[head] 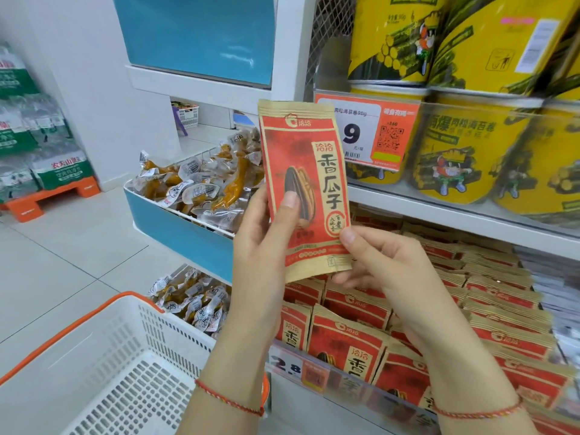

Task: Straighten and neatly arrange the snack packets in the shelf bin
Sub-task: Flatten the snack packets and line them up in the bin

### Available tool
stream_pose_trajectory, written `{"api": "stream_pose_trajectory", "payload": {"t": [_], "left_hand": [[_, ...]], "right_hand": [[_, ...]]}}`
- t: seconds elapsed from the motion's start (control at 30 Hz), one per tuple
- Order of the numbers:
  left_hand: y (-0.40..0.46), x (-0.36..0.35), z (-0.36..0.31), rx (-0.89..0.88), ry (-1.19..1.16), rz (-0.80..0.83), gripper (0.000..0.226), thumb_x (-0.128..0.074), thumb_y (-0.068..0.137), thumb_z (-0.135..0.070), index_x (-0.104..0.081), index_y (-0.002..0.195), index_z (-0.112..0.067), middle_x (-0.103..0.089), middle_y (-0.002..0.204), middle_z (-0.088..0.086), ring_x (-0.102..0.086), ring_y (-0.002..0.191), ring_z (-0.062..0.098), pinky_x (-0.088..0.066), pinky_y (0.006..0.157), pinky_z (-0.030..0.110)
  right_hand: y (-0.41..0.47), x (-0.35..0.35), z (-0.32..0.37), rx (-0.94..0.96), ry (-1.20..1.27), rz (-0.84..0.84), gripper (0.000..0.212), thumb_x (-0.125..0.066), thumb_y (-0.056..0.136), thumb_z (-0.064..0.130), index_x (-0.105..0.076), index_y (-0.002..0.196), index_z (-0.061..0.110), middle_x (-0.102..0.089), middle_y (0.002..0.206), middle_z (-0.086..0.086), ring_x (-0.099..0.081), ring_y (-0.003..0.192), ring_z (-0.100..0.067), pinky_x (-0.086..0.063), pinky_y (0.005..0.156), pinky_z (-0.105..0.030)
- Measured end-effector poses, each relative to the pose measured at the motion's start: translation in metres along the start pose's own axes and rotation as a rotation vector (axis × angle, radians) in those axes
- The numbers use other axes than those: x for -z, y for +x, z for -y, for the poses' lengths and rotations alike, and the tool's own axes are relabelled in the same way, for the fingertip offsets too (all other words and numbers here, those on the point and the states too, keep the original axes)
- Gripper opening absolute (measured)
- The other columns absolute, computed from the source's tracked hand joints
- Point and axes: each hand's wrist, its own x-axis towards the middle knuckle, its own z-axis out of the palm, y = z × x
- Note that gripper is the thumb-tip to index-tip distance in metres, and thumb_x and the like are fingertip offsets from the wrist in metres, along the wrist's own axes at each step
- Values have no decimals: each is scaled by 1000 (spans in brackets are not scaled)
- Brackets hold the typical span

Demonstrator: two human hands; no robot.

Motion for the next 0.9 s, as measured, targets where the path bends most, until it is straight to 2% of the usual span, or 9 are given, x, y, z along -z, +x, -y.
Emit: {"api": "stream_pose_trajectory", "payload": {"t": [0.13,0.27,0.33,0.4,0.5,0.6,0.67,0.77,0.9], "left_hand": [[-1,1,-2,51,-60,116,61,-43,87,-58,-53,138,-25,-66,125,4,-63,113,25,-47,102,53],[-3,2,-3,29,-76,187,54,-54,91,-52,-48,141,-34,-60,134,-1,-59,116,19,-44,103,50],[-2,5,-2,34,-102,194,60,-59,85,-47,-47,142,-35,-58,139,-1,-58,122,21,-45,102,48],[0,8,-1,42,-130,166,62,-63,76,-45,-53,137,-38,-59,137,-1,-59,123,23,-48,97,43],[1,12,1,42,-79,127,54,-67,70,-44,-63,124,-40,-64,130,-2,-62,120,21,-50,96,40],[1,14,4,38,14,148,51,-68,70,-42,-68,120,-32,-67,125,-3,-63,117,20,-50,98,44],[0,14,3,23,68,202,51,-67,71,-40,-67,121,-26,-69,122,-5,-65,114,16,-54,94,38],[-2,14,0,13,123,292,49,-66,72,-38,-67,118,-24,-71,116,-5,-67,109,15,-54,89,26],[-4,13,1,17,148,341,47,-67,70,-38,-70,115,-25,-70,119,-4,-67,110,15,-54,86,25]], "right_hand": [[-1,0,0,-61,24,96,34,-47,91,34,-74,84,13,-72,70,0,-63,59,-10,-55,59,-20],[-1,0,-1,-100,-10,179,37,-45,93,34,-74,90,11,-74,79,0,-69,68,-11,-58,69,-24],[-1,-2,-1,-90,-60,192,34,-46,96,32,-75,97,15,-75,89,1,-71,79,-13,-58,76,-27],[-1,-4,-1,-56,-136,136,29,-48,96,31,-75,101,21,-75,92,5,-70,85,-11,-58,78,-26],[0,-5,-1,50,-204,-105,21,-52,94,30,-73,97,30,-74,86,14,-69,83,-3,-56,74,-21],[-1,-6,8,167,-81,-287,18,-57,87,38,-72,90,30,-74,84,10,-70,78,-6,-57,69,-22],[-4,-5,16,216,9,-332,27,-55,78,47,-72,87,28,-75,83,5,-71,78,-10,-58,67,-24],[-9,-3,25,261,39,-345,30,-56,75,48,-72,85,24,-75,83,4,-71,77,-11,-57,66,-22],[-11,2,25,259,57,-362,28,-60,78,43,-70,85,17,-75,84,1,-71,77,-14,-57,65,-23]]}}
